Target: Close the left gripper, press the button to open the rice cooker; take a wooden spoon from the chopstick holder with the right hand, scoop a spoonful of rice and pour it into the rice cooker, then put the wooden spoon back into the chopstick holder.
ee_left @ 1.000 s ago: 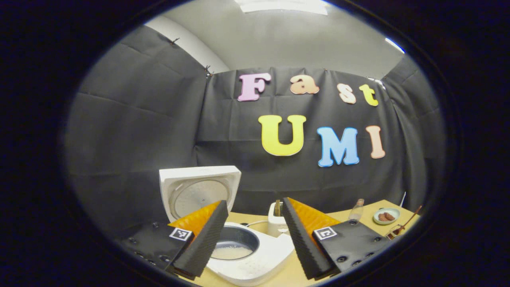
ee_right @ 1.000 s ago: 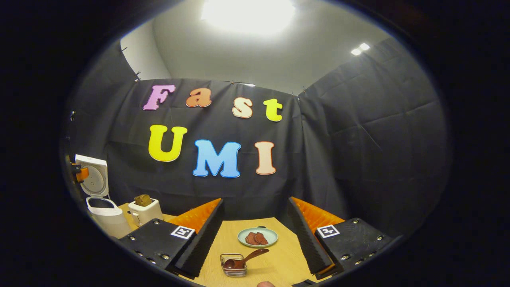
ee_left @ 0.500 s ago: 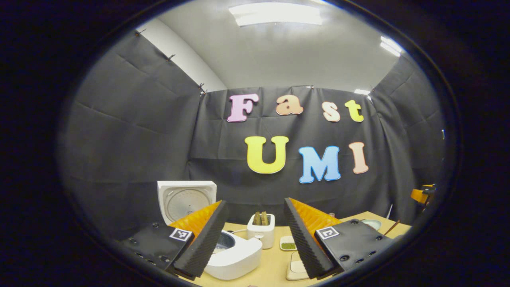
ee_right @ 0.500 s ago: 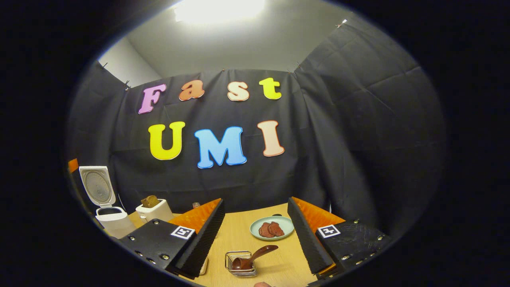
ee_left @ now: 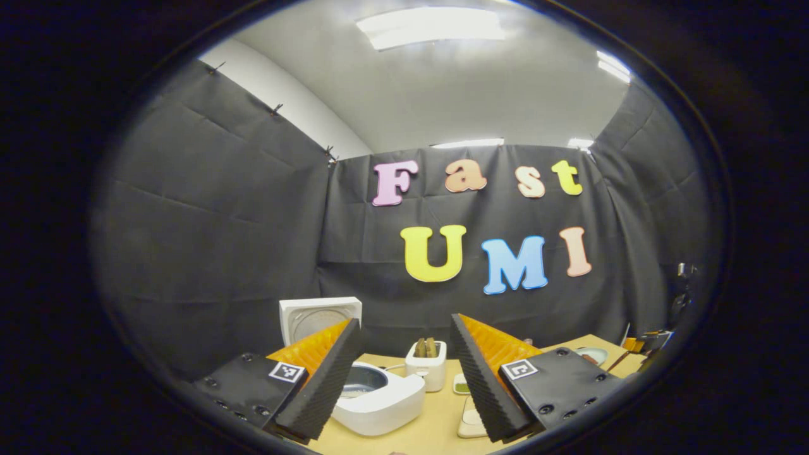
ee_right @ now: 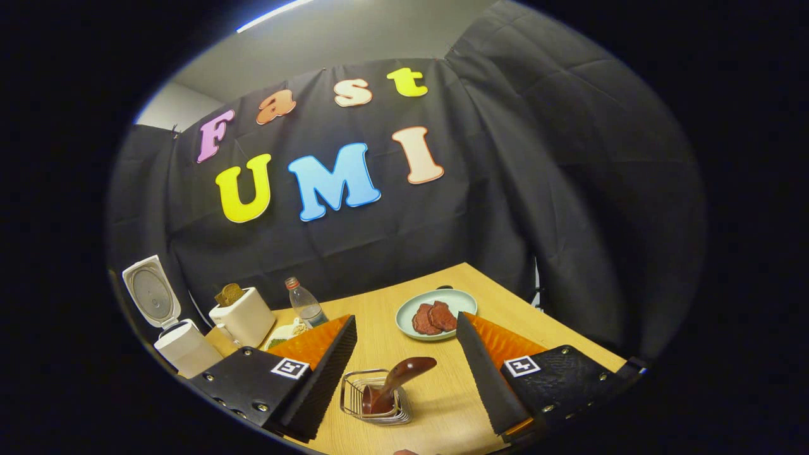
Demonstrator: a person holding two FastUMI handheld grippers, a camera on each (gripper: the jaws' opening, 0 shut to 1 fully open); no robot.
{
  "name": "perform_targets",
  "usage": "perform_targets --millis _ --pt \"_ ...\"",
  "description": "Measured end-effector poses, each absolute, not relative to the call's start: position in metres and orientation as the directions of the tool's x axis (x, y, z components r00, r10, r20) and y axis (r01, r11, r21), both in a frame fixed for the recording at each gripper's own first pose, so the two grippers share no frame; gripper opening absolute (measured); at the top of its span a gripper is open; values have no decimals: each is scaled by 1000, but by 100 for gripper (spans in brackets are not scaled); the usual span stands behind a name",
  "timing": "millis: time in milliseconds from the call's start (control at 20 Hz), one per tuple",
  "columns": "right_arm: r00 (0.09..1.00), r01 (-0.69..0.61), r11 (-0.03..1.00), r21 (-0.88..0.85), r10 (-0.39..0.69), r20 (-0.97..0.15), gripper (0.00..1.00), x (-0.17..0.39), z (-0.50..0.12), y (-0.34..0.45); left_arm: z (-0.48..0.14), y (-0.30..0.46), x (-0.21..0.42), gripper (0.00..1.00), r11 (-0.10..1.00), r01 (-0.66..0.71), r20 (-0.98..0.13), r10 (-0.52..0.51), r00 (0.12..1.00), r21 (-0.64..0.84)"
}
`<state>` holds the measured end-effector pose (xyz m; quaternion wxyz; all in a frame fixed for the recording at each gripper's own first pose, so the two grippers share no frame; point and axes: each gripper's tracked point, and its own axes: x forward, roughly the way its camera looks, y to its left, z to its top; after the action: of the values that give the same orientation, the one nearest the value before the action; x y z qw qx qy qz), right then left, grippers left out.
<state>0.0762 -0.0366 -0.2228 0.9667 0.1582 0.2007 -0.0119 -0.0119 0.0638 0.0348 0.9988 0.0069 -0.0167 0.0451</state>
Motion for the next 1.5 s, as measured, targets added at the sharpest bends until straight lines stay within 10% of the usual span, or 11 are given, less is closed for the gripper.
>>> perform_targets --millis 400,650,750,850,1000,1500 --pt "835 75 931 356 136 -533 95 68 -282 -12 25 79 -34 98 983 -163 -7 165 986 83" --pt "789 30 933 359 198 -582 54 63 -300 9 24 87 -41 98 975 -189 -5 191 982 114" --pt "784 30 934 356 199 -588 54 61 -305 8 21 89 -42 97 976 -191 -13 193 981 105" --pt "770 45 926 375 207 -603 20 61 -301 10 17 96 -41 97 976 -198 -22 200 979 93" --pt "777 21 927 375 221 -590 11 64 -290 16 14 106 -39 98 974 -206 -23 209 978 90" --pt "838 -66 954 292 212 -504 11 71 -197 32 -7 142 -25 98 981 -192 -18 192 981 -13"
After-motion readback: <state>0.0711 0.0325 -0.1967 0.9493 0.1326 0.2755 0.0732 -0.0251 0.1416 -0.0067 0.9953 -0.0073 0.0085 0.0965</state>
